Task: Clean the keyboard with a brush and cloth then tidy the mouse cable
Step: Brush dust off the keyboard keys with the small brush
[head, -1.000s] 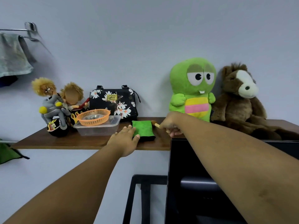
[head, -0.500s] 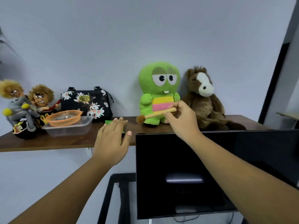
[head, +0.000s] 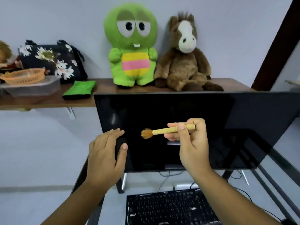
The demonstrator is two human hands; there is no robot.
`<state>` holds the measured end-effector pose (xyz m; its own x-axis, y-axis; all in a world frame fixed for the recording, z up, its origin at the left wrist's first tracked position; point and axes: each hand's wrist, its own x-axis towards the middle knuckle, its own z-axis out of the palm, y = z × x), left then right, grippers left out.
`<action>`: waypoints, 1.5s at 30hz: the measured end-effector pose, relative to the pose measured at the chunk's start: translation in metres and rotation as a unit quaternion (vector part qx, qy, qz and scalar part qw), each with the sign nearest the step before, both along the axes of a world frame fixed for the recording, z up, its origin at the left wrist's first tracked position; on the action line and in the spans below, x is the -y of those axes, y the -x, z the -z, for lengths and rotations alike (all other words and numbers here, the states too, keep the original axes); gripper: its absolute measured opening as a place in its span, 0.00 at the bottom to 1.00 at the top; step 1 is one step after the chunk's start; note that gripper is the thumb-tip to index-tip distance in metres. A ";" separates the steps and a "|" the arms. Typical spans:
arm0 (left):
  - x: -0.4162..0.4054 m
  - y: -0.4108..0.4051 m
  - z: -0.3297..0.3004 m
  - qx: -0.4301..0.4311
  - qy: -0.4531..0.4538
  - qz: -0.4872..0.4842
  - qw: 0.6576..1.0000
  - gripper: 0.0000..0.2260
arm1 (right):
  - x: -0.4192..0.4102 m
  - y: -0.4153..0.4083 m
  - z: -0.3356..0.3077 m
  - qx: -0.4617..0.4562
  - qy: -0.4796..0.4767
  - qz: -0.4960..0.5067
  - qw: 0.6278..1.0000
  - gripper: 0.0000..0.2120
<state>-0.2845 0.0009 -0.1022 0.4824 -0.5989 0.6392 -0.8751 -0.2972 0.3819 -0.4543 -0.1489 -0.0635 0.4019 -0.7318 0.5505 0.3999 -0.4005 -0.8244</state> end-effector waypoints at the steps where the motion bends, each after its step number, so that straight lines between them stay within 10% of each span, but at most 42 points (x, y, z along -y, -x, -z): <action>1: 0.002 0.008 0.011 -0.015 -0.008 -0.012 1.000 0.18 | 0.002 0.008 0.009 -0.004 -0.011 -0.004 1.000 0.06; 20: -0.019 0.064 0.201 -0.234 -0.296 -0.108 0.920 0.26 | 0.005 0.047 0.199 -0.215 -0.237 0.016 0.947 0.08; 45: -0.041 0.035 0.268 -0.300 -0.421 -0.046 0.855 0.42 | -0.075 -0.025 0.270 -0.338 -0.017 -0.010 0.941 0.05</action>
<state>-0.3199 0.0420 -0.3698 0.6427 -0.6661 -0.3784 -0.5539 -0.7453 0.3711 -0.4297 -0.0742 -0.3337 0.6659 -0.7327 0.1408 -0.2132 -0.3677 -0.9052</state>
